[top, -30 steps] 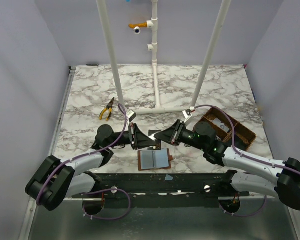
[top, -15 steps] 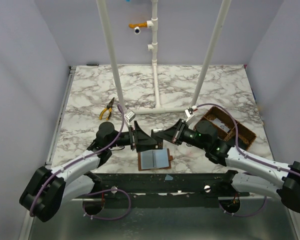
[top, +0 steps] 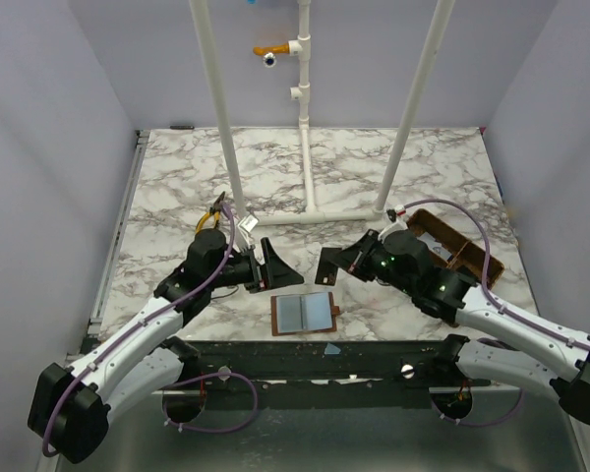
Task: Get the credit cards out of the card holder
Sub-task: Place the credit card in the storage box.
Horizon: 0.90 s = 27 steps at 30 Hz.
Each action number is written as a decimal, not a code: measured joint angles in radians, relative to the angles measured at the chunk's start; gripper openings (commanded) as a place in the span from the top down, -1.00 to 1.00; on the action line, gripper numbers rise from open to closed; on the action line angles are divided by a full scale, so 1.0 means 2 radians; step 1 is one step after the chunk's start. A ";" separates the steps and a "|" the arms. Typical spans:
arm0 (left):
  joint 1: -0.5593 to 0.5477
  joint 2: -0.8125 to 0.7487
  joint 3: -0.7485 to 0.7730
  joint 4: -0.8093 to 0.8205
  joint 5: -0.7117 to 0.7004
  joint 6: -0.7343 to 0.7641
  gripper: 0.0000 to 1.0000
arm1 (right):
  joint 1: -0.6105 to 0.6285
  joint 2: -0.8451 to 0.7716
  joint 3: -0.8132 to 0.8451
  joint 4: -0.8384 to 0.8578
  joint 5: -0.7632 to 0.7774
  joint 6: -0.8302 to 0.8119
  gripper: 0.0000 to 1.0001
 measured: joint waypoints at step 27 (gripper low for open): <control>-0.003 0.077 0.075 -0.114 -0.004 0.118 -0.97 | -0.193 0.002 0.123 -0.439 0.235 -0.013 0.99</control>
